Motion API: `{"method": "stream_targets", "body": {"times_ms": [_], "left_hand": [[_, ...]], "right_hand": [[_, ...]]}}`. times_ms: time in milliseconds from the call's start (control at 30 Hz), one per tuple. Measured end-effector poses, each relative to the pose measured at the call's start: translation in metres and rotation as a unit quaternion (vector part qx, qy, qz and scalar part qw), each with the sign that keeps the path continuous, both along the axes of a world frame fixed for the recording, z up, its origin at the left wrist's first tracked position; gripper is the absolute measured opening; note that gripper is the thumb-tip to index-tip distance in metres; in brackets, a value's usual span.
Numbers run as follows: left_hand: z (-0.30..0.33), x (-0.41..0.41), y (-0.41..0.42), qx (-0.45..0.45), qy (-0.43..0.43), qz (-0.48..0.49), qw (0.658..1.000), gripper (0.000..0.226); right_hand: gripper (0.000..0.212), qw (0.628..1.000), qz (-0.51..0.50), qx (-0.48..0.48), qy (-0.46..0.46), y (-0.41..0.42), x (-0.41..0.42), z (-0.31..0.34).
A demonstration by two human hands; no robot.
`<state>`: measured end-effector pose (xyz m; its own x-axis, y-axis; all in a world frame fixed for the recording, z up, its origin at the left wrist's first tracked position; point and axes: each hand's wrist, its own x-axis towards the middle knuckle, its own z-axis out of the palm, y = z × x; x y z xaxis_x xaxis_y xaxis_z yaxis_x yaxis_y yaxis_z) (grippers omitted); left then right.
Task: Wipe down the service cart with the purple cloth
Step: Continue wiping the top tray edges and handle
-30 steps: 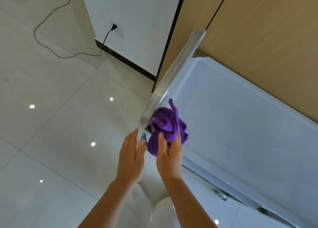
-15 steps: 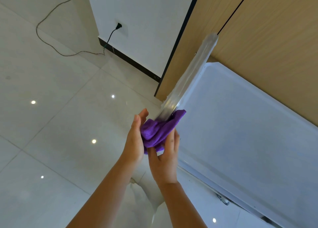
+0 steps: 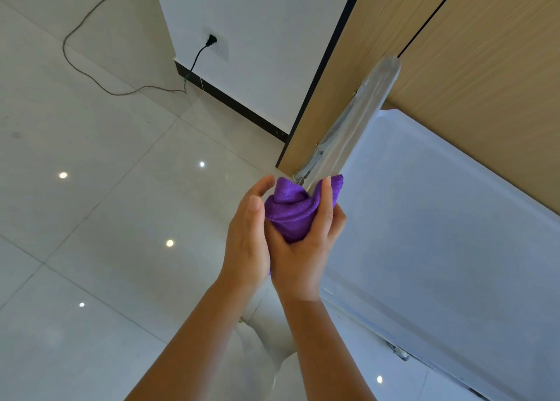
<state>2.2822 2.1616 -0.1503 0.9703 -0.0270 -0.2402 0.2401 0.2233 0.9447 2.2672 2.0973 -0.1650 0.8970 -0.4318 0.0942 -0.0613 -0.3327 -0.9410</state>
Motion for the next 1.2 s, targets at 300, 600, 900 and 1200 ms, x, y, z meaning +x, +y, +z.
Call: {"method": "stream_targets", "body": {"times_ms": [300,600,900,1200], "left_hand": [[-0.006,0.011,-0.017,0.274,-0.235,0.037,0.932,0.05],[0.011,0.051,-0.034,0.331,-0.27,0.03,0.904,0.057],[0.032,0.056,-0.059,0.514,-0.18,-0.044,0.838,0.053],[0.044,0.114,-0.094,0.587,-0.118,-0.136,0.79,0.061]], "right_hand": [[0.074,0.996,-0.034,0.058,0.061,-0.023,0.048,0.037],[0.065,0.989,-0.064,0.101,0.088,-0.044,0.087,0.053],[0.063,0.987,-0.064,0.086,0.121,-0.072,0.141,0.062],[0.065,0.987,-0.052,0.054,0.141,-0.111,0.197,0.061]]}}
